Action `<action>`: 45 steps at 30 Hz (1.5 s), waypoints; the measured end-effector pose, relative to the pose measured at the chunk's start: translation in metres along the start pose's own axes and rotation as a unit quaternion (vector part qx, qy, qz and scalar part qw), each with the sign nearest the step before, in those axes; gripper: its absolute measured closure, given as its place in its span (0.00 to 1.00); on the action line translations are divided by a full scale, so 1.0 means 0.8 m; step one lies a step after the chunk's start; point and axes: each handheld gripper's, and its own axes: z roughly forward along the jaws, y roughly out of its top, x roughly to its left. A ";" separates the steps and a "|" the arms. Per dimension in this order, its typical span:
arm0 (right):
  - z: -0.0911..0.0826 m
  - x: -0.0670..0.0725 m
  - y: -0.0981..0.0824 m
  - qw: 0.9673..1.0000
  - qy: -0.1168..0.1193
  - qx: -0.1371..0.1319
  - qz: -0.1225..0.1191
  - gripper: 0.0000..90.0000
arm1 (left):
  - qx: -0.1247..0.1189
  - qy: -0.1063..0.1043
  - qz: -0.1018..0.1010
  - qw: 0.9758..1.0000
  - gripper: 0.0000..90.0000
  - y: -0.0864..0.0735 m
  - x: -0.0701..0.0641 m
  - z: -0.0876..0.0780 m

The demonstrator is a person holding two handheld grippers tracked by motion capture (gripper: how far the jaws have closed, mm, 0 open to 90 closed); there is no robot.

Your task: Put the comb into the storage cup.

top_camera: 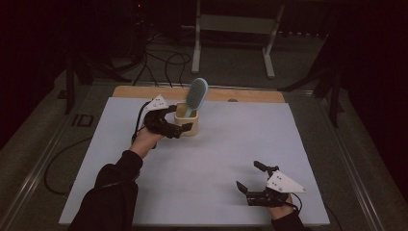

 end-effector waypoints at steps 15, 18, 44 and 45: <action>0.002 0.001 0.001 1.000 0.002 0.001 -0.003 0.11 | 0.012 -0.006 0.007 1.000 0.00 -0.012 -0.007 -0.041; 0.002 0.001 0.001 1.000 0.002 0.001 -0.003 0.11 | 0.013 -0.005 0.011 1.000 0.00 -0.016 -0.010 -0.049; 0.005 0.002 0.001 1.000 0.003 0.002 -0.006 0.11 | 0.036 0.004 0.005 0.999 0.00 -0.083 -0.024 -0.117; 0.005 0.003 0.001 1.000 0.004 0.003 -0.006 0.11 | 0.037 0.005 0.004 0.999 0.00 -0.086 -0.024 -0.120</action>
